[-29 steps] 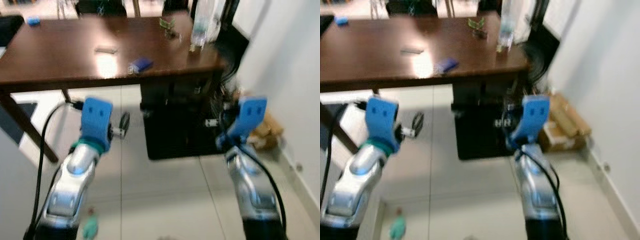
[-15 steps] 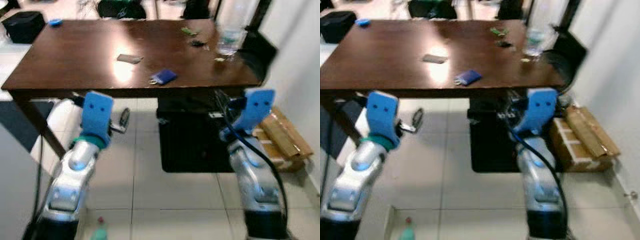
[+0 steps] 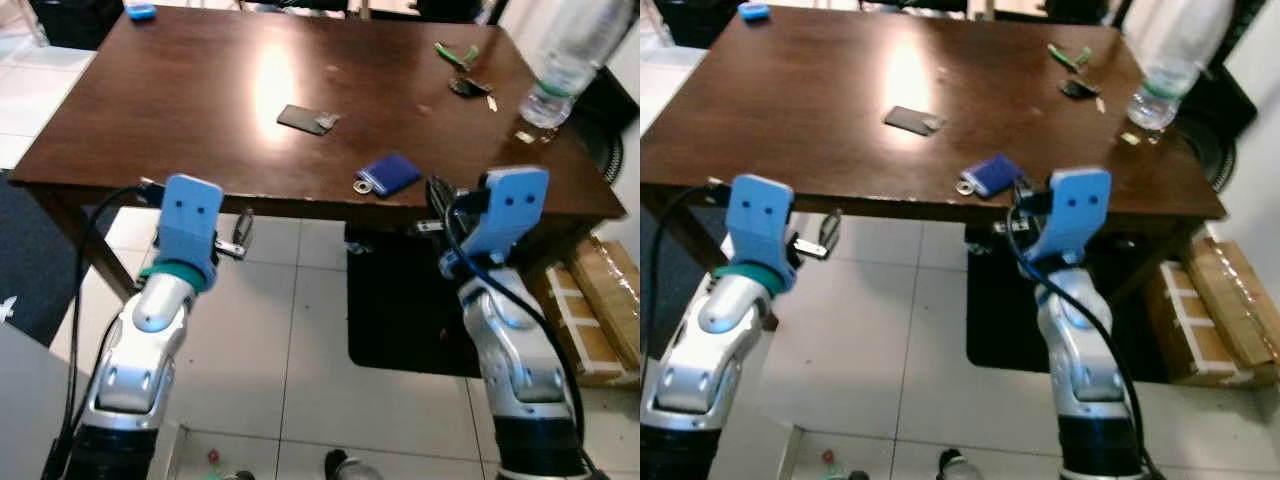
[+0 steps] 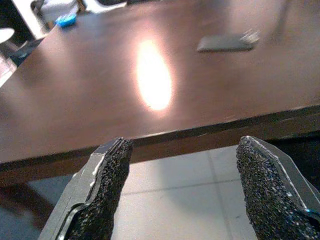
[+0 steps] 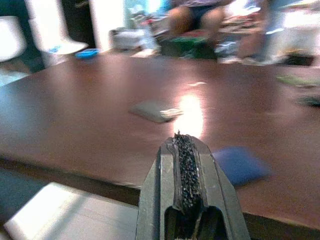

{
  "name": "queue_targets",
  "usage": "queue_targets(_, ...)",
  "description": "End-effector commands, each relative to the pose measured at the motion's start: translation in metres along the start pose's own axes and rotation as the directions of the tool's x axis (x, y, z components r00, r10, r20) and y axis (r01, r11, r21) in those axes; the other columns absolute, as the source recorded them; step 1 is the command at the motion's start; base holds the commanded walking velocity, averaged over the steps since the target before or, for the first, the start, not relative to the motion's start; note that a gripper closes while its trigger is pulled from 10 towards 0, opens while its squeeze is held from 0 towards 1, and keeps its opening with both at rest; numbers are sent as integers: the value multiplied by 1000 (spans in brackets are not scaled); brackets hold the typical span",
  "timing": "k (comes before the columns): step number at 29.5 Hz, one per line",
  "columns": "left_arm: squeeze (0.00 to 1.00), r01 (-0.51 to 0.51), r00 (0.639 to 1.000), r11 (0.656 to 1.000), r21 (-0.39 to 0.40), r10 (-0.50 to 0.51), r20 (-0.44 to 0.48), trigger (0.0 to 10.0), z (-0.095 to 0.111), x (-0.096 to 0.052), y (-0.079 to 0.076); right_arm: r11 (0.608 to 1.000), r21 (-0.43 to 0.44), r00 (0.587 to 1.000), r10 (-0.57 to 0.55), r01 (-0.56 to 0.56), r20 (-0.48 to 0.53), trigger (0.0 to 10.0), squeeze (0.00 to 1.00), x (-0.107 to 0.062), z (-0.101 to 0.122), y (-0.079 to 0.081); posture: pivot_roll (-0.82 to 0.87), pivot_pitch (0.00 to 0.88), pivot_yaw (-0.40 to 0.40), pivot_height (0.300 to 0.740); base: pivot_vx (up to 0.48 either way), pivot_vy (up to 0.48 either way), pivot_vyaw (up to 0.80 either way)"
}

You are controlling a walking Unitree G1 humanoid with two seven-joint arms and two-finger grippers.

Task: Hang keys on a hook

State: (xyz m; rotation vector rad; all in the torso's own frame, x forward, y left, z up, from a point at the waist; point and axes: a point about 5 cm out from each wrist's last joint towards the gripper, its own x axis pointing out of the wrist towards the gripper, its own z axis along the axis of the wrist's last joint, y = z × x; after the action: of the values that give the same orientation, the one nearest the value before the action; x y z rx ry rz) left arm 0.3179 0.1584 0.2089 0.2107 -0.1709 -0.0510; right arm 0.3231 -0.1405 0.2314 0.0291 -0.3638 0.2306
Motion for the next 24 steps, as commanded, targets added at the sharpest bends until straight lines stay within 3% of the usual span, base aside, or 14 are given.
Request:
queue_targets(1,0,10,1000,1000,-6,-10,-12,10000,-4,0,-4,1000,-6,1000,-13,13,-24,10000,0,-1,-4,-5,-172,221,44,740,319,0,0)
queue_targets(17,0,5,1000,1000,-3,-5,-14,10000,-2,-1,-2,1000,-5,999,-12,12,-30,10000,0,-2,-4,-5,-164,213,50,740,299,0,0)
queue_targets(24,0,10,1000,999,-31,-11,-13,10000,1,-1,-4,1000,-15,999,-27,27,-37,10000,0,-5,-5,-10,-168,192,60,740,0,0,0)
